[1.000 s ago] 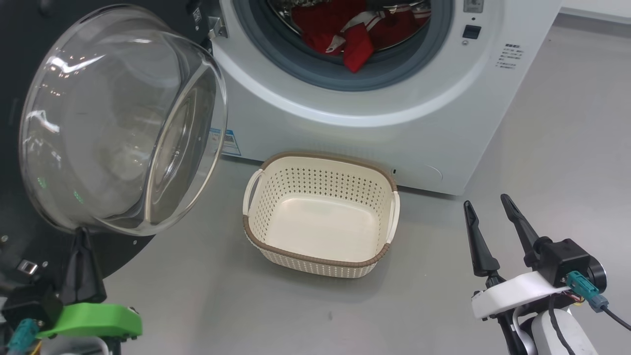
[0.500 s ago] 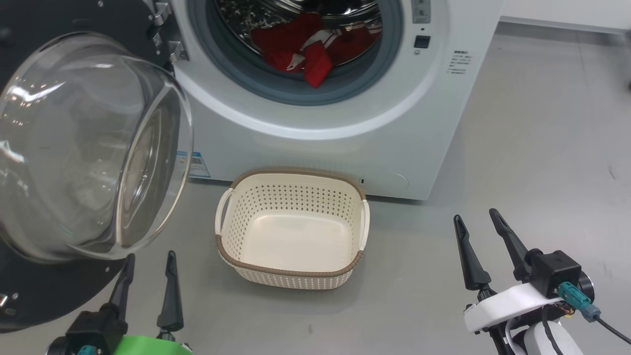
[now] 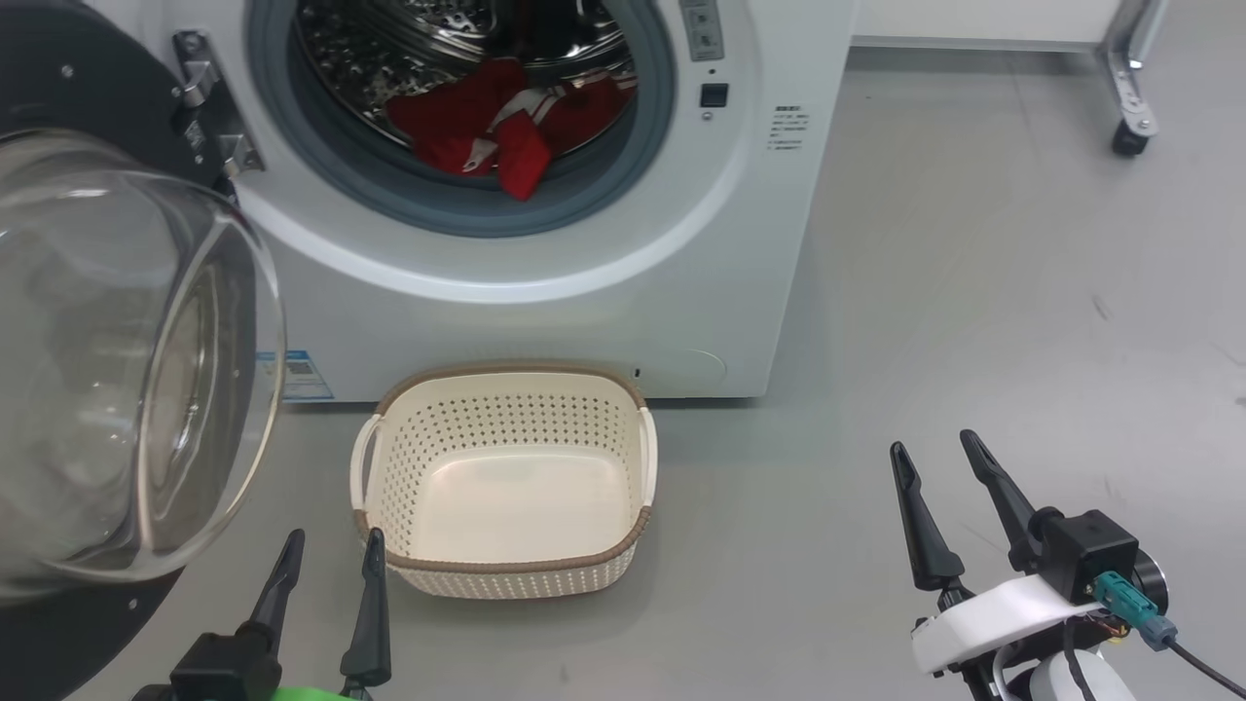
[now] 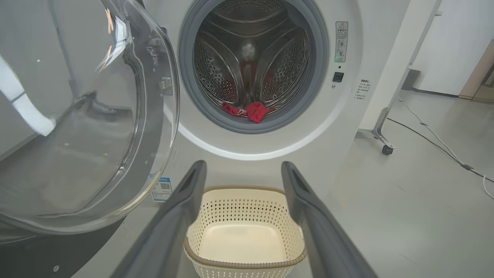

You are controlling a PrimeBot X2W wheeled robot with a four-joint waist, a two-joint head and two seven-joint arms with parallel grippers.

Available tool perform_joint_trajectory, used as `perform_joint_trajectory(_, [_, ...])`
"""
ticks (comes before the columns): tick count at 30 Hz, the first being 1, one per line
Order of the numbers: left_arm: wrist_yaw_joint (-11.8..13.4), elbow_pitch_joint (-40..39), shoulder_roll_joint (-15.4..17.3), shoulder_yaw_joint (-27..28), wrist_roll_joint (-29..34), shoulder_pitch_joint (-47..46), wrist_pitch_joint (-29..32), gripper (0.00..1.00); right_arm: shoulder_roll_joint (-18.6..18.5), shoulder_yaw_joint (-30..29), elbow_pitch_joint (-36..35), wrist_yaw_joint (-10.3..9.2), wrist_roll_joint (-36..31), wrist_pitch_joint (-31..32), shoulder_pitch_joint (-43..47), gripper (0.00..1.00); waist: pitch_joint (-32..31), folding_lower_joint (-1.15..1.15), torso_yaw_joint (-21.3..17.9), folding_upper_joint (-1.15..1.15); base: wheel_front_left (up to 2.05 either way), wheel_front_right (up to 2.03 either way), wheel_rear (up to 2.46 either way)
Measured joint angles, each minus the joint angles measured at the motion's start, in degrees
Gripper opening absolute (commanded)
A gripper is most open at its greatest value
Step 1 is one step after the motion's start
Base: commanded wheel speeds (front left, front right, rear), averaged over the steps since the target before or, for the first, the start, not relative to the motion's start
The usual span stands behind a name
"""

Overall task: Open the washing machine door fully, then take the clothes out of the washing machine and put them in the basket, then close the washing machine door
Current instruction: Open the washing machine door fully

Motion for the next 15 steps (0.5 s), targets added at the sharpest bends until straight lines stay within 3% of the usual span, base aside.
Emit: perform_joint_trajectory(15, [0.6,-1.1,0.0,-0.5,1.2,0.7,1.7,1.0,0.0,-0.4,-1.4,-1.02,0.5,0.0,2.2,1.0,-0.6,0.0,-5.1,0.0,0.0,0.0,0.0])
